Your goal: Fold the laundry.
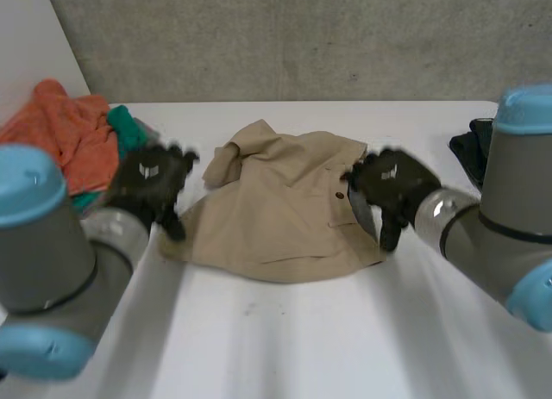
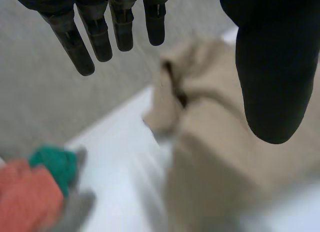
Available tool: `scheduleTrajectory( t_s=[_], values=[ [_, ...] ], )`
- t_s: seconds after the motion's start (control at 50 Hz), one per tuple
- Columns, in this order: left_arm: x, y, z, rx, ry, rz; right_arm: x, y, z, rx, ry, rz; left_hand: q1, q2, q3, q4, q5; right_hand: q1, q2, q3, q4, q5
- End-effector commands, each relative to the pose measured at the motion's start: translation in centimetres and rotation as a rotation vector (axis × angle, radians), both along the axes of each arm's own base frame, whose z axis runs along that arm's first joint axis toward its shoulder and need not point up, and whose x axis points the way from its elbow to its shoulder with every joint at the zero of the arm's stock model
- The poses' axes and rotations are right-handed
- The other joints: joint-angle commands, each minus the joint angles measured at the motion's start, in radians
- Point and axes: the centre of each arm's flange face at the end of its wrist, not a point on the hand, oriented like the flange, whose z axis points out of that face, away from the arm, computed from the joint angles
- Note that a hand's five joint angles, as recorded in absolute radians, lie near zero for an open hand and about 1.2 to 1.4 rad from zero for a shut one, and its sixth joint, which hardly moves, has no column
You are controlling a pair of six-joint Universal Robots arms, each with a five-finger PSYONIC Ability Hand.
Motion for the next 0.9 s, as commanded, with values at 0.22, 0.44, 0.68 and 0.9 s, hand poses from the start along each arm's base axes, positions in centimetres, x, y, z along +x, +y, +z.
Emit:
scheduleTrajectory(
  t_s=[0.22, 0.44, 0.68, 0.9],
  values=[
    [1.3, -2.1, -5.7, 0.132, -0.047, 0.001, 1.2, -1.9, -8.2, 0.094, -0.058, 0.036, 0.185, 0.167, 0.174, 0.169, 0.162, 0.383, 0.377, 0.376, 0.381, 0.367],
    [1.0, -3.5, -7.6, 0.158, -0.05, -0.002, 1.3, -3.3, -9.1, 0.084, -0.063, 0.005, 0.375, 0.357, 0.365, 0.359, 0.353, 1.158, 1.151, 1.151, 1.155, 1.141],
    [0.6, -5.4, -7.8, 0.076, -0.018, 0.008, -0.2, -2.7, -5.6, -0.045, -0.086, -0.072, 1.139, 1.12, 1.128, 1.123, 1.116, 1.158, 1.151, 1.151, 1.155, 1.141],
    [0.4, -2.1, 2.4, -0.115, 0.061, -0.031, -1.7, -0.4, 1.9, -0.163, -0.073, -0.068, 1.139, 1.12, 1.128, 1.123, 1.116, 1.158, 1.151, 1.151, 1.155, 1.141]
  ],
)
